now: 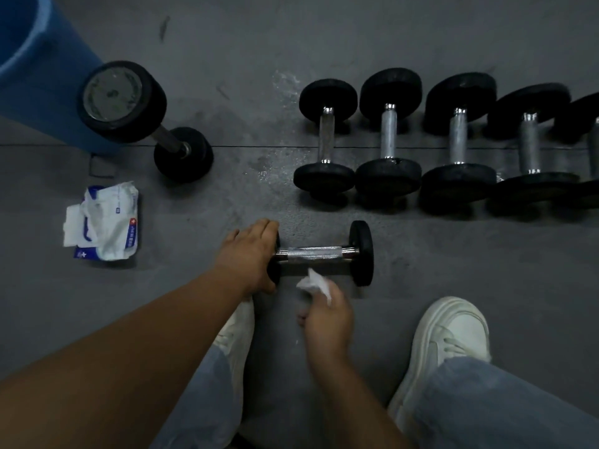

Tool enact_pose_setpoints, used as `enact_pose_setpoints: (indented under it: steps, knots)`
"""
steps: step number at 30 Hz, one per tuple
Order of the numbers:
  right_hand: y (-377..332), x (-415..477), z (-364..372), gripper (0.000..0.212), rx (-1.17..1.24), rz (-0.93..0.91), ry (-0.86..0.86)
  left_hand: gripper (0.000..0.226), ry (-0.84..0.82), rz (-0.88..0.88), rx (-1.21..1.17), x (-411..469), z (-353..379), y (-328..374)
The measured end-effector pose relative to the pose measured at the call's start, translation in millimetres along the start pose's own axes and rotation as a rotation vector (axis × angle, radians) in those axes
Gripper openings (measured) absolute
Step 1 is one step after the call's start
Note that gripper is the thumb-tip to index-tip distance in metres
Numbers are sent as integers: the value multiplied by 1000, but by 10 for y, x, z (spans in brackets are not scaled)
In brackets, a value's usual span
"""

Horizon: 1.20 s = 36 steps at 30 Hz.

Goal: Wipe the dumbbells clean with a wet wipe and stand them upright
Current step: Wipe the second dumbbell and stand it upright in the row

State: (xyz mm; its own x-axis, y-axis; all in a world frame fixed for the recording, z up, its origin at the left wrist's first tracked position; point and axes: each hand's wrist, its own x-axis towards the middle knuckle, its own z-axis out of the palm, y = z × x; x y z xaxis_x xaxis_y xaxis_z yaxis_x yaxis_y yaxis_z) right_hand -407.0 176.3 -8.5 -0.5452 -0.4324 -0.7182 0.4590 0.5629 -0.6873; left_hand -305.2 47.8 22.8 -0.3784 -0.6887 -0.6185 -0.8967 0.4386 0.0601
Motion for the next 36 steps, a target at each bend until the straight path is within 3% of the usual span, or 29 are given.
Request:
enact_pose_setpoints:
  steps: [1, 3, 6, 9, 14, 20, 24, 26, 28, 30, 32, 34, 36]
  knots:
    - [69, -41, 55, 25, 257, 249, 61, 125, 2, -5, -5, -5, 4, -1]
    - [16, 28, 84, 17, 575, 540, 115, 125, 7, -8, -16, -24, 25, 7]
    - [-434, 318, 64, 14, 1005, 662, 129, 123, 26, -5, -14, -26, 19, 21]
    - [-762, 203, 80, 15, 991, 628, 83, 126, 3, -7, -12, -10, -22, 21]
    - [-798, 337, 155, 8, 1018, 689, 79, 124, 9, 1, -14, -52, 11, 32]
    - [-853, 251, 157, 9, 1065, 635, -10, 123, 12, -2, -31, -34, 3, 26]
    - [-920, 298, 178, 12, 1114, 615, 71, 126, -3, -15, -25, -26, -24, 43]
    - [-789, 142, 142, 17, 947, 534, 46, 126, 0, -18, -35, -32, -7, 33]
    - [-664, -27, 137, 26, 587, 302, 16, 123, 8, -7, -34, -37, 4, 32]
    - [-624, 1, 202, 40, 95, -88, -5, 122, 18, -8, -37, -45, 5, 28]
    - [-652, 154, 190, 51, -542, -424, -29, 123, 20, -8, -38, -51, 6, 36]
    - [-531, 231, 49, 67, -941, -466, -59, 122, 29, -4, -37, -48, 15, 35]
    - [-248, 127, -92, 83, -1135, -431, -85, 122, 23, -3, -43, -52, 18, 36]
